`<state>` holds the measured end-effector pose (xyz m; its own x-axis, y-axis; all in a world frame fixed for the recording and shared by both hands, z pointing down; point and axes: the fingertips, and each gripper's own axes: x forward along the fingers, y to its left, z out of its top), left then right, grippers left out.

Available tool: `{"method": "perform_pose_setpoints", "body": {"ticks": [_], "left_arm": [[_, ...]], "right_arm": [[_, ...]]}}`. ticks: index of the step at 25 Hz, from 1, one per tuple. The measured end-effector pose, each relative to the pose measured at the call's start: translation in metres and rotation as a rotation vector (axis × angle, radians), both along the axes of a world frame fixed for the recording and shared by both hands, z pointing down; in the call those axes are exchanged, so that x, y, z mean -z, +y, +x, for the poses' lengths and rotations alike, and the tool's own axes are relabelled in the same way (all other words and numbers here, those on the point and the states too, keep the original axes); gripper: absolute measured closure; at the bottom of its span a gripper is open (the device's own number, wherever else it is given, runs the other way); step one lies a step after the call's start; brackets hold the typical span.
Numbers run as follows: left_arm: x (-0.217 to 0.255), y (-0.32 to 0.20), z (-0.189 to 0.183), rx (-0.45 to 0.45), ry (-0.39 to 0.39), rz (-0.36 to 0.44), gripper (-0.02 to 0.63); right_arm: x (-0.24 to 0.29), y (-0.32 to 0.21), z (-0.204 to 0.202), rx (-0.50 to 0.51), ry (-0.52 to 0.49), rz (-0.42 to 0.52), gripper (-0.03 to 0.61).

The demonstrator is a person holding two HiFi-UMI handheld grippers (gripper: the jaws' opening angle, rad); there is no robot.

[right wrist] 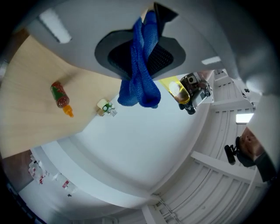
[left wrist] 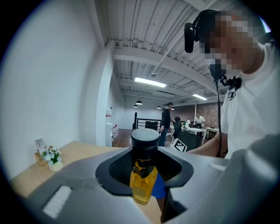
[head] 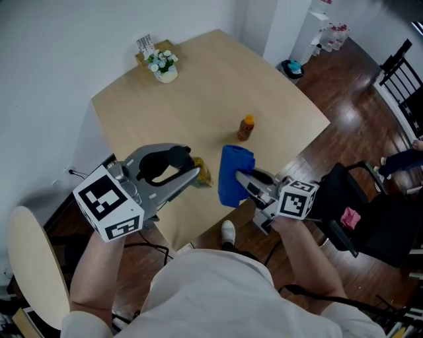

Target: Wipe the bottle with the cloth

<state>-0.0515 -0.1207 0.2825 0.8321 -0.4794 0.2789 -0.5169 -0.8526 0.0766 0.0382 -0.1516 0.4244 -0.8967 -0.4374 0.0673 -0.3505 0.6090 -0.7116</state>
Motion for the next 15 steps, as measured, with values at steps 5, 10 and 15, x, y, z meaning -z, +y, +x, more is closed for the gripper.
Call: {"method": "perform_pose_setpoints", "body": {"ticks": [5, 10, 15], "left_arm": [[-0.022, -0.015, -0.005, 0.068, -0.017, -0.018, 0.46], [-0.057, -0.042, -0.011, 0.151, -0.041, -0.04, 0.46], [-0.106, -0.069, -0.012, 0.224, -0.089, -0.051, 0.46]], "right_arm": [[0.008, 0.005, 0.04, -0.067, 0.102, 0.084, 0.491], [0.016, 0.01, 0.07, -0.107, 0.243, 0.176, 0.489], [0.019, 0.018, 0.08, -0.088, 0.334, 0.237, 0.489]]}}
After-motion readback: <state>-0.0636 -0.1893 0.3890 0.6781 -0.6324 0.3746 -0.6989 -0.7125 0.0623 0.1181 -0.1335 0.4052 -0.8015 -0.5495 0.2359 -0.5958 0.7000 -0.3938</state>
